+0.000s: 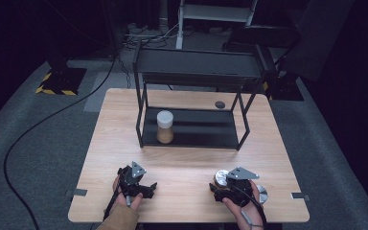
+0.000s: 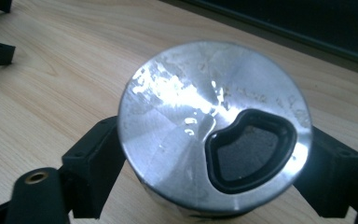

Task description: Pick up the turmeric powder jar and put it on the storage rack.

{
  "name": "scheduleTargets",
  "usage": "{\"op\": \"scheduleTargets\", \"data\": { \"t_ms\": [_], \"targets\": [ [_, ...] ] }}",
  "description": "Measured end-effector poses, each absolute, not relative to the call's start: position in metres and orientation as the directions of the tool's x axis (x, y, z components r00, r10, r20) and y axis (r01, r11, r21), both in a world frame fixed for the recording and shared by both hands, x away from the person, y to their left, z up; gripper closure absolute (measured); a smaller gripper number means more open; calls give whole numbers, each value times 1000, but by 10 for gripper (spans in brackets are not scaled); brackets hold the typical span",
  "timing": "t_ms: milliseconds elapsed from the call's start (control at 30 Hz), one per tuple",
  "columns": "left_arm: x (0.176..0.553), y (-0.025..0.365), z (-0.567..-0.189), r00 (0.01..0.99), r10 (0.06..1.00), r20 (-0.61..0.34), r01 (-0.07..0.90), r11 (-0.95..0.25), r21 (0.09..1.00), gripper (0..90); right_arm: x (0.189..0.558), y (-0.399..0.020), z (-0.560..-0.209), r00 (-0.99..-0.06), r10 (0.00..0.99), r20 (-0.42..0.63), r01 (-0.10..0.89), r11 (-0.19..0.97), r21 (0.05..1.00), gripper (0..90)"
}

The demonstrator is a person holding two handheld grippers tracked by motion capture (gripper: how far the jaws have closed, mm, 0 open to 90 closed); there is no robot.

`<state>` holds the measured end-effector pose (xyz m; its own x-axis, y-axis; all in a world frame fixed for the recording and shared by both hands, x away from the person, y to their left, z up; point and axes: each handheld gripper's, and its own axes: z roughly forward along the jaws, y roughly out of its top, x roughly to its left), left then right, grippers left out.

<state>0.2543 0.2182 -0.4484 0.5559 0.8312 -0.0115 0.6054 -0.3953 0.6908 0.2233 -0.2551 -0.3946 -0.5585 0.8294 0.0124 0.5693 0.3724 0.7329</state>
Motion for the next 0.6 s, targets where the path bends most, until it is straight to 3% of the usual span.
{"op": "scheduleTargets", "data": {
  "t_ms": [200,600],
  "targets": [
    [254,218,-448,556,831,-12,606,-396,690,3,225,-251,-393,-554,832,1,583,387,715,309],
    [254,218,-448,559,829,-12,605,-398,690,3,223,-249,-386,-559,829,-26,572,409,711,315]
  ]
}}
